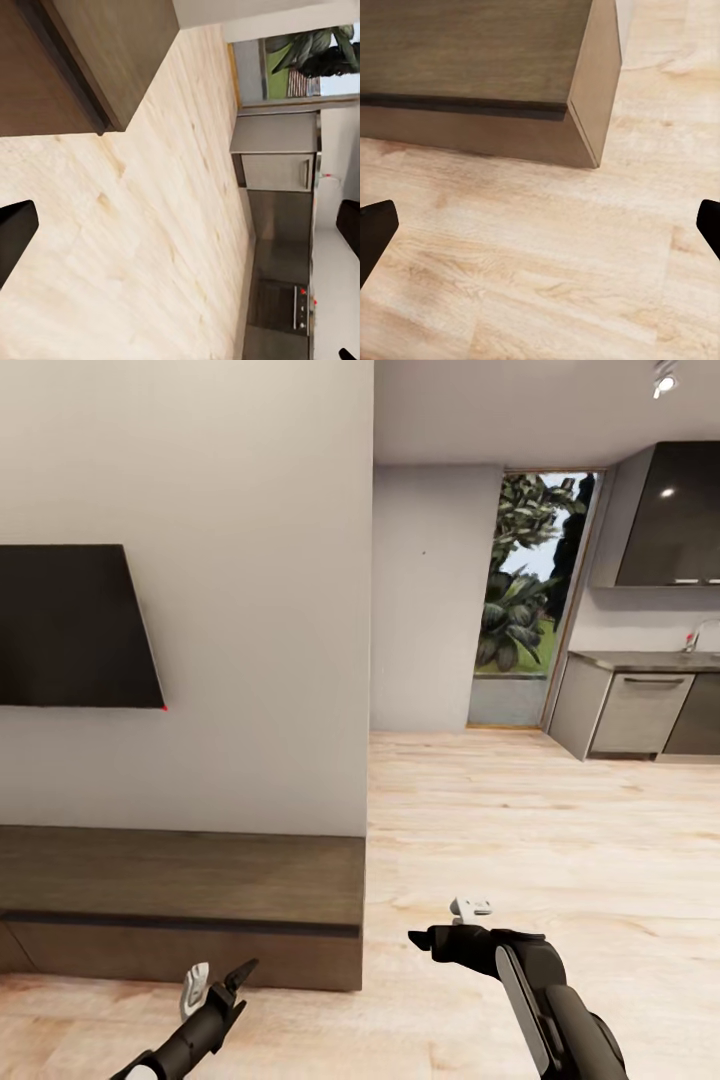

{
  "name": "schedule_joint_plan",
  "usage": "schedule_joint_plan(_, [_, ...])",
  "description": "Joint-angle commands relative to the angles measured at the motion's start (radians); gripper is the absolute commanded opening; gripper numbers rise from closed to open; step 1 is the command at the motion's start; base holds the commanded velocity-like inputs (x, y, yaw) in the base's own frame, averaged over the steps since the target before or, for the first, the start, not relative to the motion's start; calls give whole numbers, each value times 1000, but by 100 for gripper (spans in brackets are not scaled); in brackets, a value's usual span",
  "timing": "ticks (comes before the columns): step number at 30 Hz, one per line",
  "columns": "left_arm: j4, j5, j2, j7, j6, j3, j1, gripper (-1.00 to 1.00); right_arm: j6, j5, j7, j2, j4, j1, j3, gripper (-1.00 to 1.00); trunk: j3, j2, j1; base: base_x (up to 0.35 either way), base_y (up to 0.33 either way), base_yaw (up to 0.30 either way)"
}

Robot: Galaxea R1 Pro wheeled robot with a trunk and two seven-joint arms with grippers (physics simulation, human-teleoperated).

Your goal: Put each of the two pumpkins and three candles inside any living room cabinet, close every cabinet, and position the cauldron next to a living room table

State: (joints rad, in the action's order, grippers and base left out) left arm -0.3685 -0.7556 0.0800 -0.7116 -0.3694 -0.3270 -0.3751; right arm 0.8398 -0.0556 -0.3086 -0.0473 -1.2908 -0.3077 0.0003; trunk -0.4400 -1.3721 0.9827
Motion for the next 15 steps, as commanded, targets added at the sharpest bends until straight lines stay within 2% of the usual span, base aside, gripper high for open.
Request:
schedule_joint_plan(1, [0, -7, -3, -3, -8, -3, -1, 100, 4, -6, 0, 0, -1, -1, 0, 100, -4, -8, 4, 0, 0, 0])
schedule_joint_plan(6, [0, -5, -14, -1, -7, -4, -3, 100, 5, -5, -2, 1, -1, -1, 1, 100, -20, -43, 23, 0, 0, 0])
schedule_joint_plan(10, [4, 1, -35, -4, -11, 1, -45, 100, 7, -4, -1, 2, -1, -1, -2, 100, -33, -71, 38, 0, 0, 0])
schedule_joint_plan(15, [3, 1, -40, -29, -25, 3, -60, 100, 6, -4, -13, 3, -1, -1, -3, 100, -48, -106, 58, 0, 0, 0])
